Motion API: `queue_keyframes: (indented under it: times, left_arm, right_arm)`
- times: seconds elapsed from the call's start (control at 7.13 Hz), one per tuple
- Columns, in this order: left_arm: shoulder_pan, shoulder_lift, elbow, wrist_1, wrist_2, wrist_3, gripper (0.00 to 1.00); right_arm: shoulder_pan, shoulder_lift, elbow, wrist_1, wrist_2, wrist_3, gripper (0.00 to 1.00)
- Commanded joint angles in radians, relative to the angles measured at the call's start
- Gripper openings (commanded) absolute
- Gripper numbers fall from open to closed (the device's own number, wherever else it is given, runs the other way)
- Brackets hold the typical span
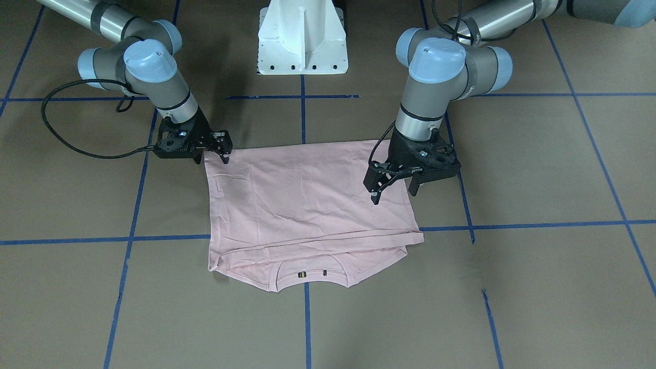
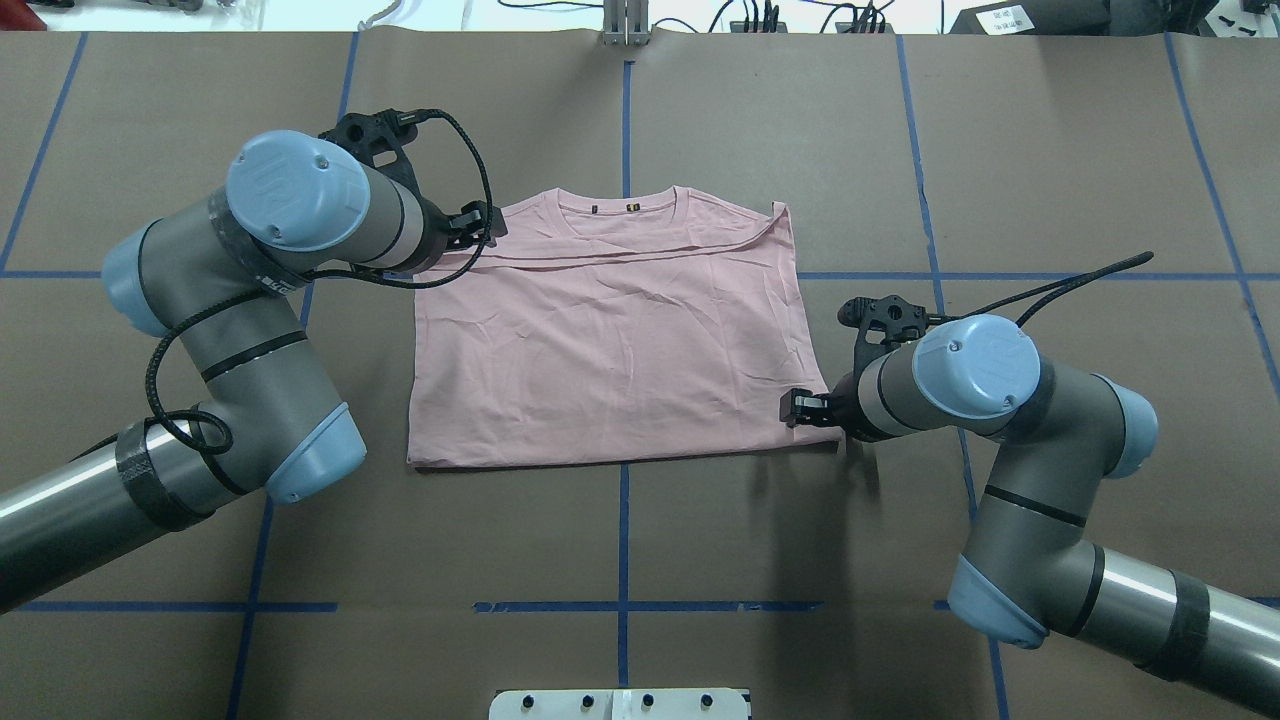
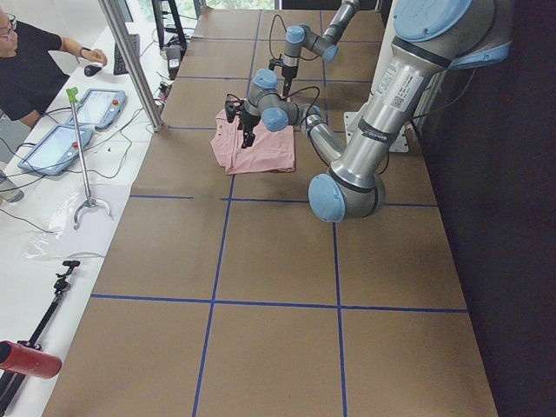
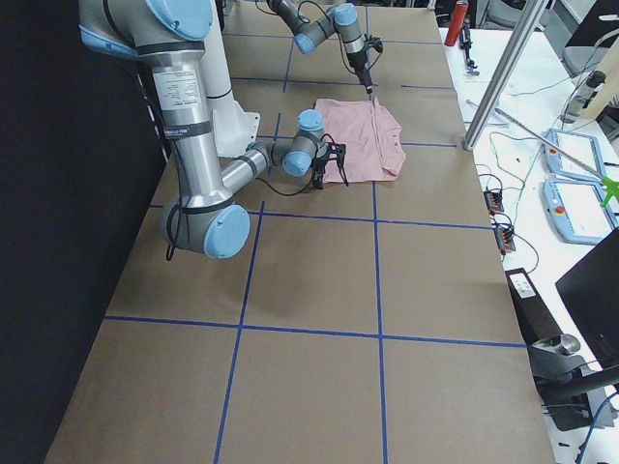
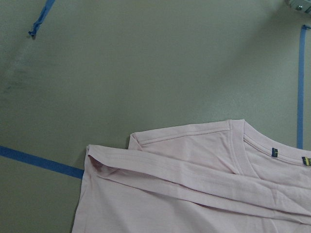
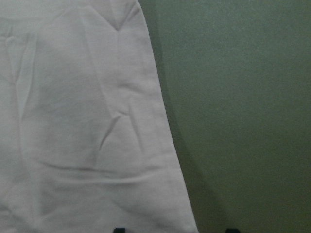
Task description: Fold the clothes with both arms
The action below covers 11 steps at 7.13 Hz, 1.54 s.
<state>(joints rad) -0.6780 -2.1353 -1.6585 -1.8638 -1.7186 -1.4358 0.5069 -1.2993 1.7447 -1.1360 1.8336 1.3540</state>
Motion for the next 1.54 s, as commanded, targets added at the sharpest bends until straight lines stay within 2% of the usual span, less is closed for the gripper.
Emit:
queue_keyframes:
  times: [0.0,0.84,1.4]
  left_arm:
    - [0.000,0.000,0.000,0.000,0.001,0.000,1.00]
    - [0.000,0.000,0.000,0.000,0.001,0.000,1.00]
    - [0.000,-0.002,-0.010,0.000,0.001,-0.002,1.00]
  right_arm:
    - [-0.002,0.012,0.010,-0.051,0.018,-0.007,0.00]
    - [0.004,0.012,0.019,-0.053,0.027,-0.009,0.00]
    - [0.013,-0.018,0.076,-0.054,0.027,-0.001,0.00]
